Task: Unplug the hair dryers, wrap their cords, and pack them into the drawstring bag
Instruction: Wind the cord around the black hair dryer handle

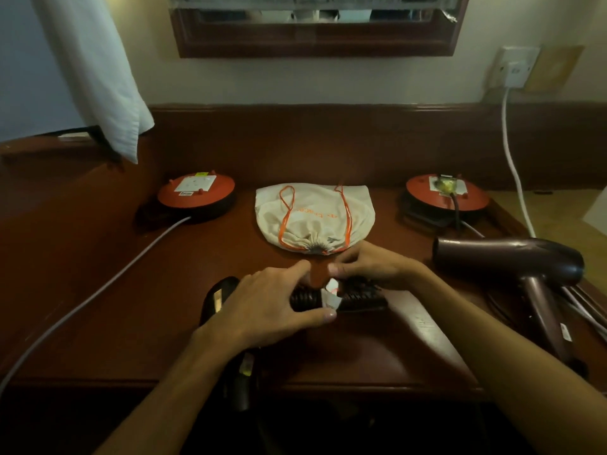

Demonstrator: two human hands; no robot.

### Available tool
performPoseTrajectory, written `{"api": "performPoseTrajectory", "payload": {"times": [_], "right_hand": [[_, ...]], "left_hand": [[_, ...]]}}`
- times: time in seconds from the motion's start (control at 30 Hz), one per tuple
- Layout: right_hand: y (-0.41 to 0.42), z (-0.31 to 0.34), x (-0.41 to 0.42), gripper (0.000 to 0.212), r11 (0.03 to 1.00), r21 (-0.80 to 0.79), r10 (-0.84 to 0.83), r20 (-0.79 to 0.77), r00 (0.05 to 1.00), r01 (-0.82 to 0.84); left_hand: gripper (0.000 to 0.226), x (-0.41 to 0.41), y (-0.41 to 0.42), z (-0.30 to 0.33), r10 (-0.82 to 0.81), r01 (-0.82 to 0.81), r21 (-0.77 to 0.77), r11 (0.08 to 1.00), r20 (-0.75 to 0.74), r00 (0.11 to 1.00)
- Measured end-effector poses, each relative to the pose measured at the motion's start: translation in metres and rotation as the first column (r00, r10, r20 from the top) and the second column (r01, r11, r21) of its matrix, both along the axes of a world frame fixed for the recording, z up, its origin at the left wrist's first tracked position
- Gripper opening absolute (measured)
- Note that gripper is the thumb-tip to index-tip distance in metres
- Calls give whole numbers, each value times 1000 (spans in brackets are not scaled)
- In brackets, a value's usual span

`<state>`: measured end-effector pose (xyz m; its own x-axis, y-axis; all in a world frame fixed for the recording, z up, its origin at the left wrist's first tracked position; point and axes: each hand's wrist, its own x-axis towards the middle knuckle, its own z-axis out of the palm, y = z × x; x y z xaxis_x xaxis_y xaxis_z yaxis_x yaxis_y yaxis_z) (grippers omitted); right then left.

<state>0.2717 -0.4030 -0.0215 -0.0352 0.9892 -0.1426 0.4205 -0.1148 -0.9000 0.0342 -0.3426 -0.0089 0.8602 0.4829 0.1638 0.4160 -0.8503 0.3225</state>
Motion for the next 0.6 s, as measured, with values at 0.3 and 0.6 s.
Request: {"api": "performPoseTrajectory", "payload": {"times": [0.3,0.6], "right_hand": [[-38,-28,-70,29,891,118,-33,-946,322,439],[-62,-17,-85,61,752,296,41,-913,406,589]], "left_hand": [[48,-13,15,3,125,-28,-263,964,361,924],[23,5,9,7,43,52,-223,973,400,916]]}}
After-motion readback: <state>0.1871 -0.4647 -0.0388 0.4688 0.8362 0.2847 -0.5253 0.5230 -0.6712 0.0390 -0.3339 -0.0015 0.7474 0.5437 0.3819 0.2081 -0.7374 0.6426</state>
